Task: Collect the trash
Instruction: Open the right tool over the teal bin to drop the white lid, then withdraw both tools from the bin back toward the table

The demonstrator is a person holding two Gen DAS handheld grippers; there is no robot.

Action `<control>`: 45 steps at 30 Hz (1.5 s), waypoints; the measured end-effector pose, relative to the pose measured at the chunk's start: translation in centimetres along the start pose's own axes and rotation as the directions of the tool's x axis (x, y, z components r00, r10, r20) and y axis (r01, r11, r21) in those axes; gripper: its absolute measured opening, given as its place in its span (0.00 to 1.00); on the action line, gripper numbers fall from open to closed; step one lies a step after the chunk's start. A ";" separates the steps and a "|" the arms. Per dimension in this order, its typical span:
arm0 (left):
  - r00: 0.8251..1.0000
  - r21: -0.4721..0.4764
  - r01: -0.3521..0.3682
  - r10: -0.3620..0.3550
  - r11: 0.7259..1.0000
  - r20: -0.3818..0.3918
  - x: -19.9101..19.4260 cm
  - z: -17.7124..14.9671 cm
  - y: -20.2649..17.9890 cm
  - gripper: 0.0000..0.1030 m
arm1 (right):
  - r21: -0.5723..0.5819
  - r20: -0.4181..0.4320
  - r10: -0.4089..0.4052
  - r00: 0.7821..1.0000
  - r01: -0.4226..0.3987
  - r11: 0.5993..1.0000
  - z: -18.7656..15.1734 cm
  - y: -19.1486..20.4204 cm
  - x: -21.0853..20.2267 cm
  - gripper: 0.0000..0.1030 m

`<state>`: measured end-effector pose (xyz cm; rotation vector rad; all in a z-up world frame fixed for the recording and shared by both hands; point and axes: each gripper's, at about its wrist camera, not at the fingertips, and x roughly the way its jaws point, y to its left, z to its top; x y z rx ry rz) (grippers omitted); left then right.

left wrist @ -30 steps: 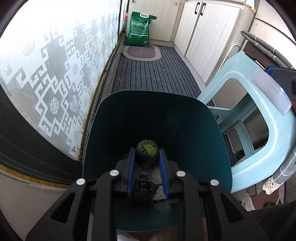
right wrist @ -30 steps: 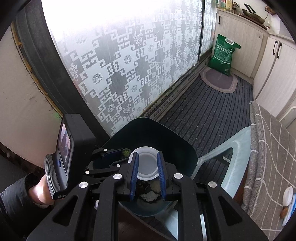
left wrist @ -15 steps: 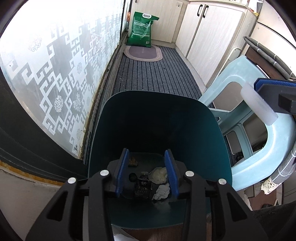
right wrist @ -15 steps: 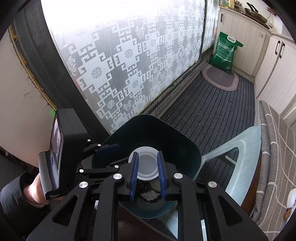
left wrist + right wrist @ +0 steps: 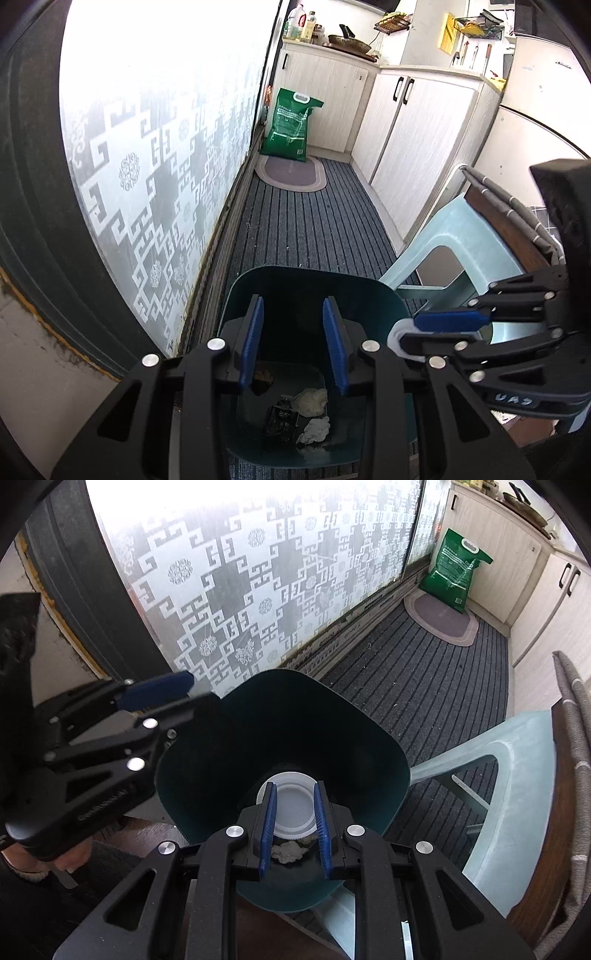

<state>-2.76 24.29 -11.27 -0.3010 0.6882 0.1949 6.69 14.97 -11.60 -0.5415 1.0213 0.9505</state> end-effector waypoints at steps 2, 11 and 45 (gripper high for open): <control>1.000 -0.004 0.002 -0.002 1.000 0.010 -0.3 0.1 0.0 0.34 | -0.001 -0.014 0.003 1.000 -0.003 1.000 -0.2 0.0 0.8 0.19; 0.999 0.003 0.016 -0.016 1.000 0.043 -1.2 0.7 -0.1 0.29 | 0.011 -0.035 0.024 0.999 -0.024 1.000 -0.4 0.1 2.5 0.12; 0.947 0.145 0.212 -0.240 0.966 0.215 -4.6 5.7 -12.3 0.26 | 0.199 0.333 -0.265 0.905 0.207 0.958 -5.2 -11.5 -16.8 0.12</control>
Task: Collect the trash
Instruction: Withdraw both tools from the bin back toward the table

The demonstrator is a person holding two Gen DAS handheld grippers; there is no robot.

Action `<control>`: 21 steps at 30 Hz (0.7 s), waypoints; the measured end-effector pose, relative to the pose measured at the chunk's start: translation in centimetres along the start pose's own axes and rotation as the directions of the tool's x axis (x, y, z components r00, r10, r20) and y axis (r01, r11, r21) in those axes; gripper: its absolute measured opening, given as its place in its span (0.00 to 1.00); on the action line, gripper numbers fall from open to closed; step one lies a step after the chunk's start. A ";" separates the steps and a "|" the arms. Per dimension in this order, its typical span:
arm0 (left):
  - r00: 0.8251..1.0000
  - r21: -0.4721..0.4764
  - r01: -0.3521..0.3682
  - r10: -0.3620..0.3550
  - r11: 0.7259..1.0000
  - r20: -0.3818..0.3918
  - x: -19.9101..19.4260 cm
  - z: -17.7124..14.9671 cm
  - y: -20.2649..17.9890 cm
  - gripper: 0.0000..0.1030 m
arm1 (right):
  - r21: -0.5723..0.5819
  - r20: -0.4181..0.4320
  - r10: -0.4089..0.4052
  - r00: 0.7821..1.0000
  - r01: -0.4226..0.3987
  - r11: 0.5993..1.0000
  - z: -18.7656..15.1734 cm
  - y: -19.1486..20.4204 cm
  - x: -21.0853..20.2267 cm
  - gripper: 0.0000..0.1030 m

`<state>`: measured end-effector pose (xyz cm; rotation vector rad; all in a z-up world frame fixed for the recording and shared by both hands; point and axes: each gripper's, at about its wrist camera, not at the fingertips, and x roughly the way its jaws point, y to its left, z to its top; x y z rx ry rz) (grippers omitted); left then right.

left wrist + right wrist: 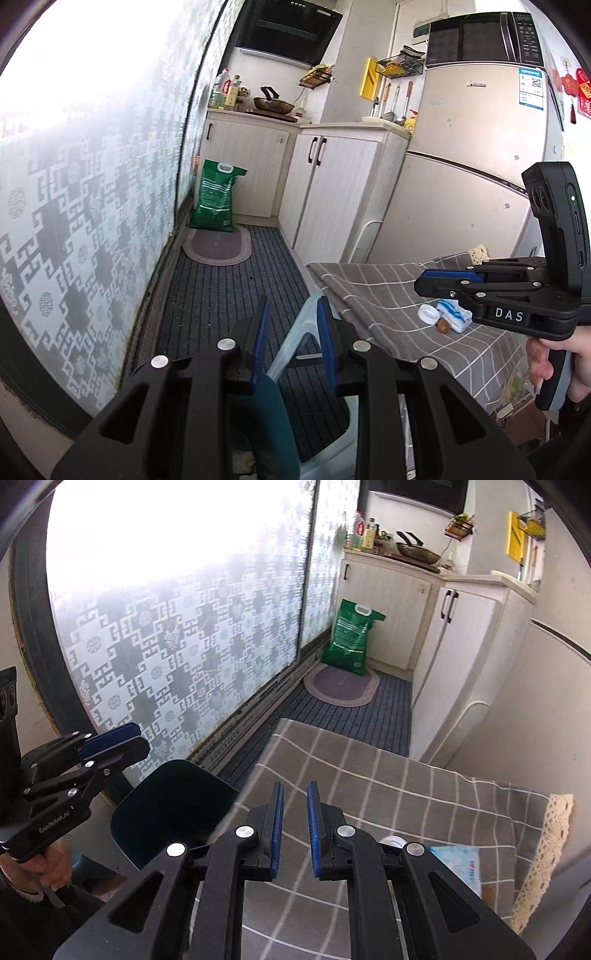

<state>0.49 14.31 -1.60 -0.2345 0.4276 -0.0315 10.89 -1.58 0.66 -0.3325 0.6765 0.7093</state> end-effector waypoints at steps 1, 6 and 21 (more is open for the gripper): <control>1.000 0.008 0.019 -0.019 1.000 -0.005 0.2 0.0 -0.6 0.26 | 0.009 0.004 -0.013 1.000 0.013 1.000 -0.2 -0.9 -0.3 0.12; 0.993 0.069 0.115 -0.111 0.991 -0.048 1.9 -0.2 -4.5 0.26 | 0.051 0.003 -0.072 0.997 0.071 0.996 -1.7 -4.5 -1.5 0.12; 0.930 0.136 0.277 -0.229 0.951 -0.289 8.3 -2.4 -12.8 0.26 | 0.140 -0.030 -0.123 0.992 0.126 0.982 -6.1 -11.8 -3.7 0.12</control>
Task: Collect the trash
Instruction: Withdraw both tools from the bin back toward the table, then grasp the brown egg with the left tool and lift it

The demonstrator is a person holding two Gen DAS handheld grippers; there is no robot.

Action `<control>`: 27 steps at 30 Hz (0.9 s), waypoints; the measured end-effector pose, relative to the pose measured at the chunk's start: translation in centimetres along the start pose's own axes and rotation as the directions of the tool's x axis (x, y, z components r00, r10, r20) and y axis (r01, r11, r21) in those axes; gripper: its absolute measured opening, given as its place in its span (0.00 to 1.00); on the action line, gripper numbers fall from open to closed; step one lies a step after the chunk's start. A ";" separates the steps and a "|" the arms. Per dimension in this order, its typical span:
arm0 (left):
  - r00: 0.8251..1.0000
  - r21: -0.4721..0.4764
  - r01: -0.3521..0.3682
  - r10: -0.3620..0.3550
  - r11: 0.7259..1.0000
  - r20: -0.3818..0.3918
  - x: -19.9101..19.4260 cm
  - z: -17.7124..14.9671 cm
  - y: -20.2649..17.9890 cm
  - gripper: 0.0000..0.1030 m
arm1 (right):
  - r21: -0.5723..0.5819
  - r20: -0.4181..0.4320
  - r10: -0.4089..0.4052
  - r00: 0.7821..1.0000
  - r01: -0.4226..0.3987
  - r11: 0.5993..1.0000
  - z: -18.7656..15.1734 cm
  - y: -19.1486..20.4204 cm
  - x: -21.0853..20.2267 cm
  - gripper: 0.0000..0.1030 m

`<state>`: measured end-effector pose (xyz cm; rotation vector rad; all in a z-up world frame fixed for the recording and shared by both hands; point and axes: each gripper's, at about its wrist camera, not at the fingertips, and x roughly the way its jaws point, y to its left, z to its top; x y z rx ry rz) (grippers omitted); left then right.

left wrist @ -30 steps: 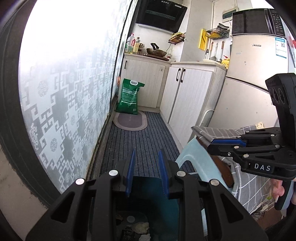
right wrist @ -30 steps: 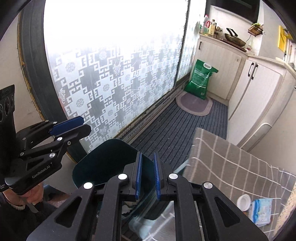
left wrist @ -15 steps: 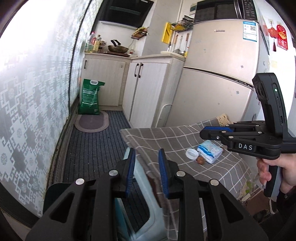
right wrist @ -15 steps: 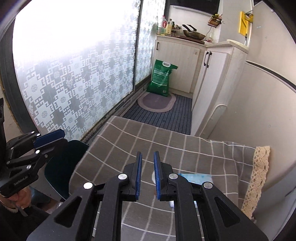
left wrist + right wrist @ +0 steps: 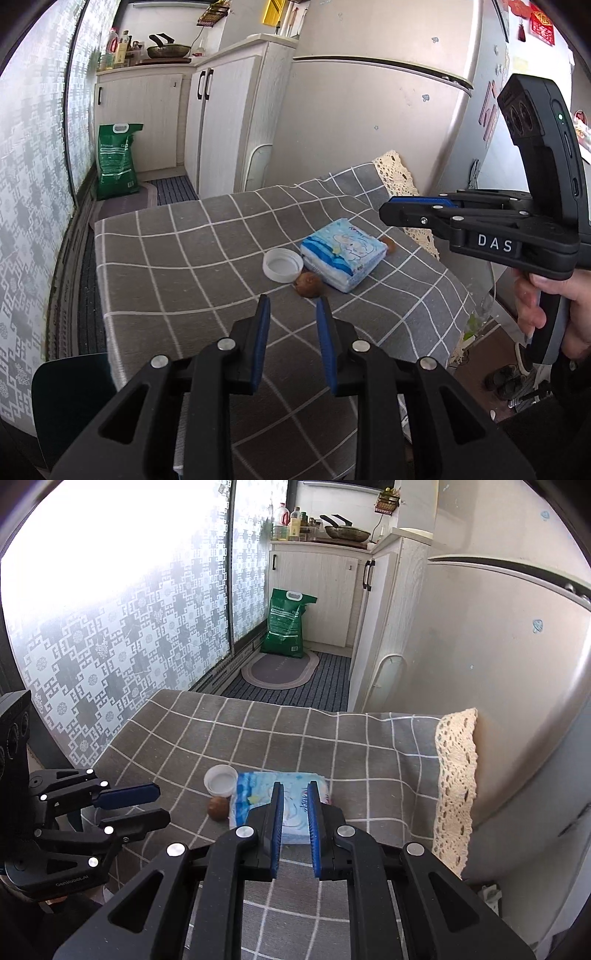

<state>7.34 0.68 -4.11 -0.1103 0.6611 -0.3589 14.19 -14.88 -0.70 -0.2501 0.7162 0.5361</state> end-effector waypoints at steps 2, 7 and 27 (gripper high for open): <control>1.000 0.007 -0.003 0.003 1.000 -0.011 0.7 0.2 -0.6 0.26 | 0.008 -0.010 -0.003 1.000 0.003 1.000 -0.4 -0.8 0.0 0.12; 0.999 0.016 -0.033 0.033 0.999 -0.031 2.4 0.4 -1.5 0.26 | 0.029 -0.021 -0.007 1.000 0.007 1.000 -1.4 -2.8 -0.3 0.12; 0.991 0.059 -0.136 0.137 0.989 -0.011 4.9 1.1 -2.7 0.22 | 0.004 -0.061 0.056 0.997 -0.056 0.998 -3.9 -4.8 0.2 0.33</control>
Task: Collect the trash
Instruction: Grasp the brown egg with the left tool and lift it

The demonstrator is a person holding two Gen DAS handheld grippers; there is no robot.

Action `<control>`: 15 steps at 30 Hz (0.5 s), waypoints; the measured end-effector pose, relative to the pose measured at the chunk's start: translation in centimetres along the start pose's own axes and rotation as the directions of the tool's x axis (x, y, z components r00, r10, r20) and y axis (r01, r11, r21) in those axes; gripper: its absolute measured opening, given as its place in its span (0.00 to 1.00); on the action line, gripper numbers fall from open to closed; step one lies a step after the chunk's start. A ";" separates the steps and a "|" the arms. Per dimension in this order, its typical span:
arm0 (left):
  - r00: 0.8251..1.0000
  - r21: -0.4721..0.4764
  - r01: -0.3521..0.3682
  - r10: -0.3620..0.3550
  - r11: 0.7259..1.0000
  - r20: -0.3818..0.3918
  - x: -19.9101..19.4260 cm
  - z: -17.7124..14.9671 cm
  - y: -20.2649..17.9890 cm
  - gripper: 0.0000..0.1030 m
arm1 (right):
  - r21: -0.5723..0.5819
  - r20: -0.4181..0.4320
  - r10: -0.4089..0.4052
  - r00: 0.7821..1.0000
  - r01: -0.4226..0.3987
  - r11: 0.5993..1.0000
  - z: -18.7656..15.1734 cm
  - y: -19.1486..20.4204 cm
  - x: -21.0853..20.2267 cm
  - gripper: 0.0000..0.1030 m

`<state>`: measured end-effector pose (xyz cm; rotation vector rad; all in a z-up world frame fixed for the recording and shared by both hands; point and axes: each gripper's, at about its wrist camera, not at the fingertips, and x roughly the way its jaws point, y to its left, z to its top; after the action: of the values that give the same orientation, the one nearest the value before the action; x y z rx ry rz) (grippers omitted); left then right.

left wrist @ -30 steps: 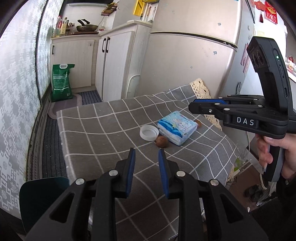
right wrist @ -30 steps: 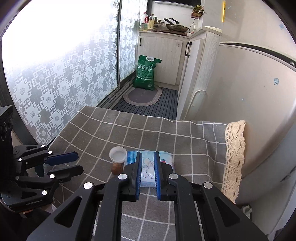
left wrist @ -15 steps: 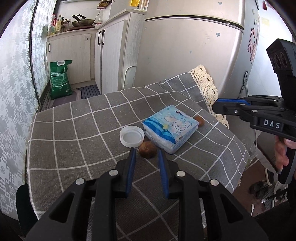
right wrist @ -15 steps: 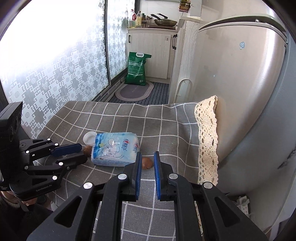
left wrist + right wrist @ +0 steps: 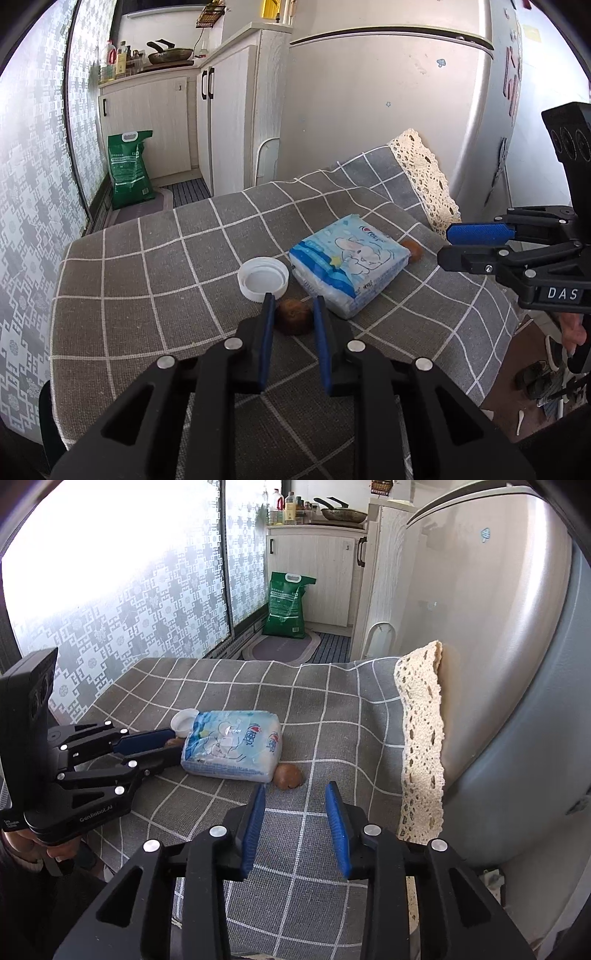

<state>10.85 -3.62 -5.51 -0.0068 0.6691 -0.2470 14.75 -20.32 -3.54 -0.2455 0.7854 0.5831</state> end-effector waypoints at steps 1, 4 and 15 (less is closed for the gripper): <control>1.000 0.003 -0.004 0.004 1.000 0.003 0.0 0.0 0.0 0.21 | -0.011 -0.004 0.000 1.000 0.000 1.000 -0.1 0.2 0.2 0.33; 1.000 -0.008 -0.002 0.002 1.000 0.009 -0.1 -0.1 0.2 0.21 | -0.031 -0.008 -0.006 1.000 0.005 0.999 -0.1 0.6 0.6 0.33; 0.997 -0.056 0.048 -0.044 0.997 0.068 -2.2 0.3 0.9 0.21 | -0.114 -0.016 -0.084 0.996 0.081 0.990 0.3 1.9 2.3 0.33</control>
<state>9.55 -2.27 -4.04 -0.0849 0.6098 -0.2705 15.16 -17.71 -4.98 -0.3876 0.7593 0.5485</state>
